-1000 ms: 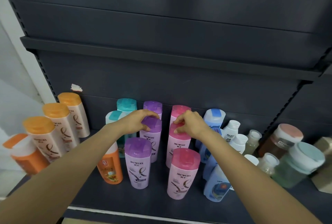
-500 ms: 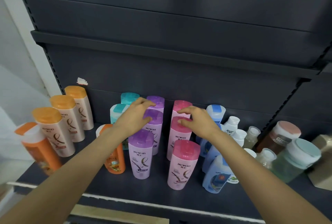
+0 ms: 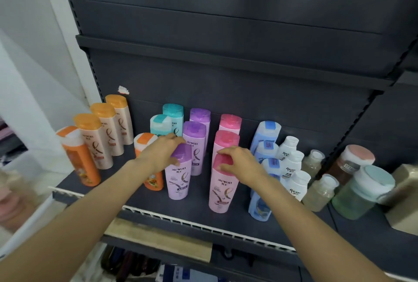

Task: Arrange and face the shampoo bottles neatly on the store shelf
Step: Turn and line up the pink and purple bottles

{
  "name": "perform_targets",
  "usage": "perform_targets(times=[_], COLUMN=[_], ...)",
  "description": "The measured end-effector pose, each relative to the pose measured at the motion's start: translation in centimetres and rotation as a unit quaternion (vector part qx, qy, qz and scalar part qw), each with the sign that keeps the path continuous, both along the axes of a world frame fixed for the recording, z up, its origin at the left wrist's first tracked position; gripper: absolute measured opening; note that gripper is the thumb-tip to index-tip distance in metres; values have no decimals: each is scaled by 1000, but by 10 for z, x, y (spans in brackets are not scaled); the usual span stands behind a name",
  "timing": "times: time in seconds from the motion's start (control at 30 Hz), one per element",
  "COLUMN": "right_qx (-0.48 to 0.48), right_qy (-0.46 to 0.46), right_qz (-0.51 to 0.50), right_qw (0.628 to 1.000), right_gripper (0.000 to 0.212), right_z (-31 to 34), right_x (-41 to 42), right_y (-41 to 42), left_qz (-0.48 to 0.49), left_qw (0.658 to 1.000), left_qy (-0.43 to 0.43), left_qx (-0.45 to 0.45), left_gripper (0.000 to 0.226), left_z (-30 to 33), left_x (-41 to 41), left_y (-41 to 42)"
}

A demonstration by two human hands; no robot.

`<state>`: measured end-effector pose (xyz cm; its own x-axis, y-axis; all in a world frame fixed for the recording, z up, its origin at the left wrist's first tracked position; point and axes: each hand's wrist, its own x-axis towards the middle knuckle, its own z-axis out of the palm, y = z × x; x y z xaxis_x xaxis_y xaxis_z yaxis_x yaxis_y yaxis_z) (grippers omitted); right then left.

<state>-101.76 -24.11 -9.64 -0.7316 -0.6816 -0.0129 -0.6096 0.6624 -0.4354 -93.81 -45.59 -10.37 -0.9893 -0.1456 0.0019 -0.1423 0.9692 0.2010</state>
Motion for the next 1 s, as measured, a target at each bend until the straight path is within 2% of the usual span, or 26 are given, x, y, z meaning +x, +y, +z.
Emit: perform_targets(times=[0.1, 0.17, 0.23, 0.33, 0.4, 0.53, 0.6, 0.63, 0.7, 0.73, 0.77, 0.93, 1.0], right_qx=[7, 7, -2, -74, -117, -170, -226, -273, -382, -422, -447, -503, -527], right_qy=[12, 18, 37, 60, 33, -111, -215, -289, -429, -467, -483, -458, -417], right_qz=[3, 4, 2, -8, -7, -51, -106, -135, -158, -154, -151, -189, -207], right_qw=[1000, 1000, 999, 995, 993, 978, 944, 908, 803, 762, 738, 708, 711], right_gripper=[42, 40, 47, 49, 45, 41, 42, 40, 34, 32, 32, 31, 29], right_z=[1, 3, 5, 10, 13, 8, 1, 1, 2, 3, 5, 12, 20], right_x=[5, 9, 16, 34, 50, 80, 94, 103, 118, 124, 131, 156, 163], right_y=[-1, -2, -4, -13, -21, -37, -44, -48, -55, -56, -57, -59, -59], left_qz=[26, 50, 69, 82, 83, 113, 124, 125, 109, 97, 84, 90, 97], left_qw=[999, 996, 990, 977, 968, 932, 904, 890, 865, 856, 851, 813, 810], left_qy=[16, 53, 105, 170, 210, 297, 332, 343, 353, 354, 352, 331, 314], left_qx=[22, 42, 69, 101, 105, 172, 239, 273, 340, 364, 381, 470, 485], left_gripper=[63, 63, 63, 62, 62, 57, 56, 55, 53, 52, 52, 59, 58], left_z=[3, 9, 20, 43, 56, 76, 84, 87, 93, 95, 97, 82, 71], left_x=[20, 37, 57, 88, 108, 146, 167, 177, 194, 202, 209, 227, 229], left_y=[9, 14, 17, 15, 12, 6, -2, -7, -15, -18, -22, -48, -57])
